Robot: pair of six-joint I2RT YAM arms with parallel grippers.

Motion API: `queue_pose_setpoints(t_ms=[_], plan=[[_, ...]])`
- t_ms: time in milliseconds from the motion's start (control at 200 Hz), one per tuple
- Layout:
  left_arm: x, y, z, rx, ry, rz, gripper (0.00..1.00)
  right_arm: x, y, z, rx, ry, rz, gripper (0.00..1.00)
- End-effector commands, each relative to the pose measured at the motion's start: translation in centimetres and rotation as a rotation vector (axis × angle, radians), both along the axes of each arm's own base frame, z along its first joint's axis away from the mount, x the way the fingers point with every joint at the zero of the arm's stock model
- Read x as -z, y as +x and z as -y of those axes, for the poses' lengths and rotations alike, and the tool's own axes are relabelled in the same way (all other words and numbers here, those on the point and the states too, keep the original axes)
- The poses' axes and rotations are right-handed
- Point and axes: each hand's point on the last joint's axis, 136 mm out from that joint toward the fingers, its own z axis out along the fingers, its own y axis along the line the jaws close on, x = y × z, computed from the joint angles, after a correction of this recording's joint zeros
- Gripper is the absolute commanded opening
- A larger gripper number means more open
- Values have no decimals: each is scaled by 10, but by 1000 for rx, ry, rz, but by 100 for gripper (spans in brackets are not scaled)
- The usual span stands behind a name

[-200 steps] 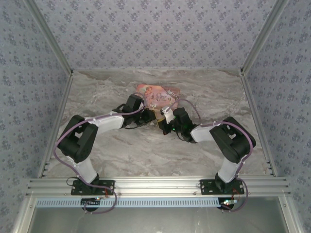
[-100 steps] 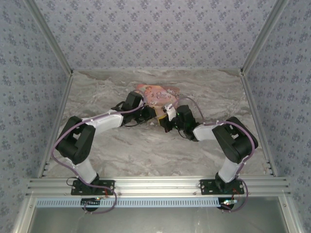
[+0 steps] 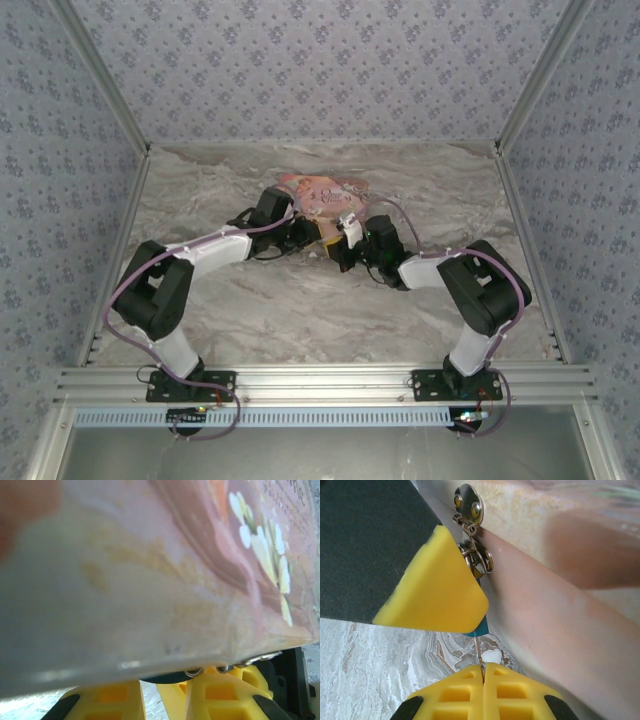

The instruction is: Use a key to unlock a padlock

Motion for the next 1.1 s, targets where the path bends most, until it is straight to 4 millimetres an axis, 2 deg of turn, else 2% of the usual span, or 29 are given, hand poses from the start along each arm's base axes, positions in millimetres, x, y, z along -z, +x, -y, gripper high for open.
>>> queue_pose_setpoints(t_ms=[0, 375, 625, 1094], plan=[[-41, -11, 20, 80, -122, 12, 14, -32, 16, -11, -15, 61, 112, 0], [-38, -10, 20, 78, -122, 6, 14, -40, 21, -12, -11, 84, 154, 0], [-33, -10, 17, 70, -110, 3, 14, -38, 18, -10, -14, 88, 147, 0], [-26, -9, 14, 61, -107, -8, 14, -57, 18, -9, -42, 177, 132, 0]])
